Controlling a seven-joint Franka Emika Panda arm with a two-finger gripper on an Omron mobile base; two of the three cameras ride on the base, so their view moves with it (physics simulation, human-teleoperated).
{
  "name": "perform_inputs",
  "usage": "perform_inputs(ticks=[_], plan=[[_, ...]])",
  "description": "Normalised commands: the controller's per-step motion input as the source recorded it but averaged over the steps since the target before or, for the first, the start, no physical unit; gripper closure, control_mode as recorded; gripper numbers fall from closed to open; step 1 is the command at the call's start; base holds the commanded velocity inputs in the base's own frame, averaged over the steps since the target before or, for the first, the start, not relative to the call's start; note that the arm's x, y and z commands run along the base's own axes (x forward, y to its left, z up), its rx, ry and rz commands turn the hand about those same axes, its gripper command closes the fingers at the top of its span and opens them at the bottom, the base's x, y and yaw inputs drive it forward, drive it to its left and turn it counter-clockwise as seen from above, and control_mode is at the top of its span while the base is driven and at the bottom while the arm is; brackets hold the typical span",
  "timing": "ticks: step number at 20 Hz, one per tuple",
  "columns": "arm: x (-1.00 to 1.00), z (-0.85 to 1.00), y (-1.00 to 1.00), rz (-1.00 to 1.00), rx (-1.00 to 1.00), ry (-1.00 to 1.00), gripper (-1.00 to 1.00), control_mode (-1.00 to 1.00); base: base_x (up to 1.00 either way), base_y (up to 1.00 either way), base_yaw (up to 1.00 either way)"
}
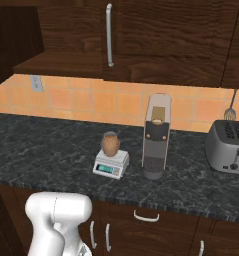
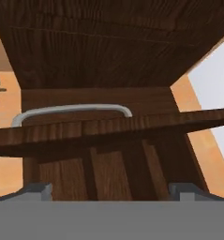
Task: Pick the honey bottle and place it on the digital scale for weighing, and close the cabinet.
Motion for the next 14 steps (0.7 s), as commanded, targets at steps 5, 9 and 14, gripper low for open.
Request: perform_inputs(ticks=[5, 9, 14], plan=[[-0.41, -0.57, 0.96, -0.1, 0.2, -0.05, -1.0, -1.0, 0.0, 0.0, 0.0], [0.47, -0.69, 0.43, -0.02, 0.29, 0.0, -1.0, -1.0, 0.0, 0.0, 0.0], [0.71, -0.3, 0.36, -0.02, 0.03, 0.0, -1.0, -1.0, 0.0, 0.0, 0.0]])
